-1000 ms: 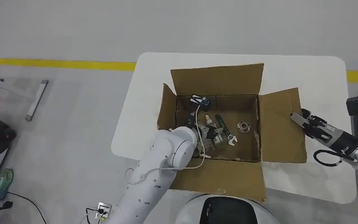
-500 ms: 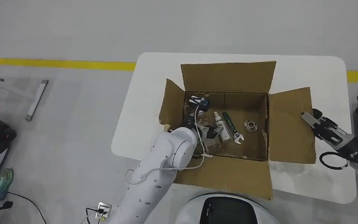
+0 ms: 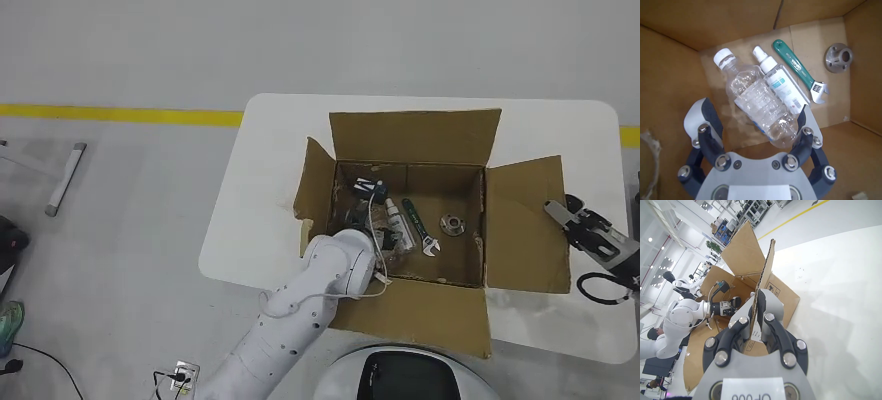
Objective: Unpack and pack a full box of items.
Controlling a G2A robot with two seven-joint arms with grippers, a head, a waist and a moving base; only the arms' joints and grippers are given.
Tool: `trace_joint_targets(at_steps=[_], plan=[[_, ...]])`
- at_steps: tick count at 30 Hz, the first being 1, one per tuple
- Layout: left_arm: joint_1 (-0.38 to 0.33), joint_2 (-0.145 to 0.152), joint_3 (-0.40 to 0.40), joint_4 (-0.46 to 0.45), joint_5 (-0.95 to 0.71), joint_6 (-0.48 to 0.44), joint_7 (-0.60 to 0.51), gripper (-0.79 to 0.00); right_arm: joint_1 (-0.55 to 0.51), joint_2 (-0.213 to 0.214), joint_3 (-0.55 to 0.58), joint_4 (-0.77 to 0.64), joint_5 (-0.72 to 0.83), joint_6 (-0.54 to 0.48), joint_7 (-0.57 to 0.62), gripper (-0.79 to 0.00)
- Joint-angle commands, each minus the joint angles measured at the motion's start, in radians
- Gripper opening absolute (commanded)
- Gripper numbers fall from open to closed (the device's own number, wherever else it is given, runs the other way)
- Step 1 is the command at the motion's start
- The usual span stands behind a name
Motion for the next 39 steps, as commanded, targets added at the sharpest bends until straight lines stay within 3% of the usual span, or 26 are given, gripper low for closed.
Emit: trace_joint_targets(at_steps=[1, 4, 6, 11, 18, 21, 23, 24, 26, 28, 30, 33, 39], plan=[[-0.017, -0.01, 0.016, 0.035, 0.024, 0.018, 0.007, 0.0, 0.001, 0.0, -0.002, -0.001, -0.004, 0.0, 0.001, -0.785], [-0.033, -0.022, 0.028, 0.078, 0.037, 0.04, 0.01, -0.028, 0.002, -0.001, -0.003, -0.002, -0.008, 0.0, 0.002, -0.785], [-0.04, -0.03, 0.031, 0.103, 0.037, 0.052, 0.006, -0.191, 0.003, -0.001, -0.004, -0.002, -0.011, 0.001, 0.003, -0.785], [-0.05, -0.046, 0.033, 0.143, 0.041, 0.073, -0.006, -0.271, 0.005, -0.003, -0.006, -0.002, -0.015, 0.005, 0.003, -0.785], [-0.054, -0.061, -0.001, 0.162, 0.01, 0.122, -0.059, -0.246, 0.005, -0.004, -0.008, -0.004, -0.023, 0.01, 0.001, -0.785], [-0.053, -0.066, -0.005, 0.16, 0.013, 0.128, -0.076, -0.114, 0.006, -0.005, -0.008, -0.004, -0.024, 0.011, 0.001, -0.785], [-0.053, -0.069, -0.007, 0.147, 0.019, 0.128, -0.085, -0.135, 0.008, -0.005, -0.008, -0.005, -0.025, 0.01, 0.002, -0.785], [-0.05, -0.07, -0.009, 0.142, 0.018, 0.131, -0.091, -0.111, 0.008, -0.005, -0.008, -0.004, -0.027, 0.009, 0.002, -0.785], [-0.047, -0.072, -0.012, 0.141, 0.03, 0.136, -0.095, -0.006, 0.01, -0.005, -0.009, -0.004, -0.028, 0.011, 0.003, -0.785], [-0.042, -0.074, -0.02, 0.141, 0.025, 0.142, -0.102, 0.0, 0.012, -0.006, -0.009, -0.005, -0.031, 0.012, 0.005, -0.785], [-0.043, -0.076, -0.028, 0.14, 0.026, 0.142, -0.11, -0.049, 0.014, -0.006, -0.01, -0.005, -0.032, 0.011, 0.006, -0.785], [-0.041, -0.079, -0.032, 0.138, 0.039, 0.138, -0.12, 0.0, 0.015, -0.006, -0.01, -0.004, -0.034, 0.014, 0.006, -0.785], [-0.034, -0.085, -0.038, 0.149, 0.057, 0.125, -0.128, -0.009, 0.017, -0.007, -0.012, -0.003, -0.036, 0.012, 0.007, -0.785]])
